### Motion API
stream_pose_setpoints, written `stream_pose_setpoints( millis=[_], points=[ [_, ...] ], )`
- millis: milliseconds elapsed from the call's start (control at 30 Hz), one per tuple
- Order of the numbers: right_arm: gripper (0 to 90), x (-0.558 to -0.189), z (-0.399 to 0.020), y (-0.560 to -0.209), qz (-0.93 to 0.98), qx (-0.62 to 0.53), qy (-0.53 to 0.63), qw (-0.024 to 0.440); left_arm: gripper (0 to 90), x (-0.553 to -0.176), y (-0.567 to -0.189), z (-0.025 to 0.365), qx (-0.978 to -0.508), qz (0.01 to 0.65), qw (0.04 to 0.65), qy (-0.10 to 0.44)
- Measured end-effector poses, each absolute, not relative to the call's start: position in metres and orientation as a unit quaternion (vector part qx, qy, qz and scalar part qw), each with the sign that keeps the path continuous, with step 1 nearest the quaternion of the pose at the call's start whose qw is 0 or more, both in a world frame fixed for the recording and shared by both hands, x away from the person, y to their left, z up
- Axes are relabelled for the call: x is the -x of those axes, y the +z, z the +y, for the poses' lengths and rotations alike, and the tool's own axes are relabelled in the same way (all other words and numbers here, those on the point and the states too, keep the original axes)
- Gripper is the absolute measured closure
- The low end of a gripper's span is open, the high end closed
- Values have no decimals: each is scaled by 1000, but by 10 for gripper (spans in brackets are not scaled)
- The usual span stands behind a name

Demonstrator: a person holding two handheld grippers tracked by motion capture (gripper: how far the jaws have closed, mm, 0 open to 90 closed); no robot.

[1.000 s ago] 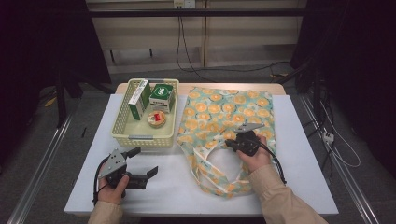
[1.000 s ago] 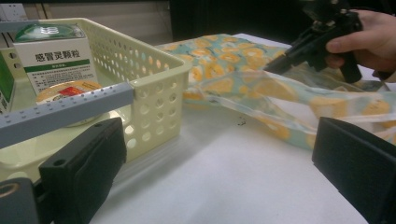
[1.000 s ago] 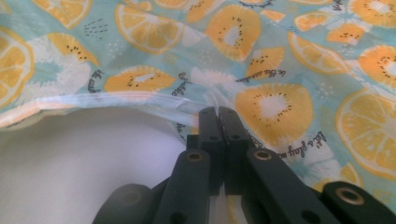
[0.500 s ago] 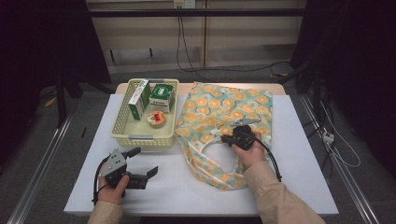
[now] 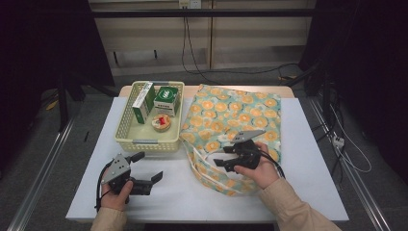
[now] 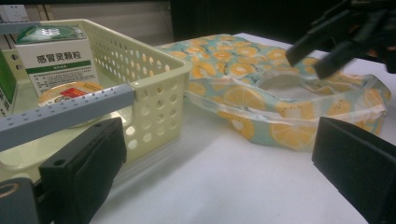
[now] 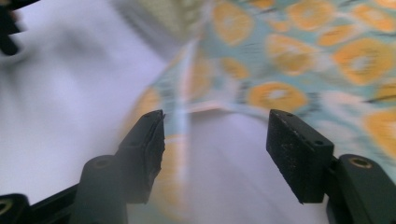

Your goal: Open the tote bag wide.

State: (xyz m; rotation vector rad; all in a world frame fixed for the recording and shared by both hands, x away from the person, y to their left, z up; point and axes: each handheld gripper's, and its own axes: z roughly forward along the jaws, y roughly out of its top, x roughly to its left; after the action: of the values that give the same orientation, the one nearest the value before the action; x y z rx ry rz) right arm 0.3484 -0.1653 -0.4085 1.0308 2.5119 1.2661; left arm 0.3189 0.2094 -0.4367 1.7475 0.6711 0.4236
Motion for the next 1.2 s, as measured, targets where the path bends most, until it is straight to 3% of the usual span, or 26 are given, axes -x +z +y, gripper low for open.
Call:
stream_pose_setpoints(
  millis=[167, 300, 333, 367, 500, 567, 933, 1200],
  points=[
    [364, -335, -151, -416, 848, -328, 414, 54, 27, -319, -438, 213, -744, 290, 573, 182],
    [412, -334, -148, -427, 859, -326, 392, 51, 27, -320, -437, 213, -748, 286, 571, 183],
    [449, -335, -148, -429, 862, -326, 383, 55, 26, -320, -437, 213, -747, 287, 572, 182],
    [546, -336, -149, -432, 865, -322, 382, 53, 27, -320, -438, 213, -747, 287, 572, 180],
    [794, -337, -155, -435, 876, -299, 376, 46, 27, -320, -439, 212, -746, 289, 573, 178],
    [885, -338, -162, -432, 876, -295, 380, 41, 27, -320, -439, 213, -744, 291, 574, 179],
    [900, -388, -220, -395, 837, -344, 414, 97, 26, -320, -439, 213, -744, 291, 576, 175],
    [900, -428, -254, -396, 807, -378, 440, 110, 27, -321, -440, 210, -748, 287, 574, 171]
  ],
)
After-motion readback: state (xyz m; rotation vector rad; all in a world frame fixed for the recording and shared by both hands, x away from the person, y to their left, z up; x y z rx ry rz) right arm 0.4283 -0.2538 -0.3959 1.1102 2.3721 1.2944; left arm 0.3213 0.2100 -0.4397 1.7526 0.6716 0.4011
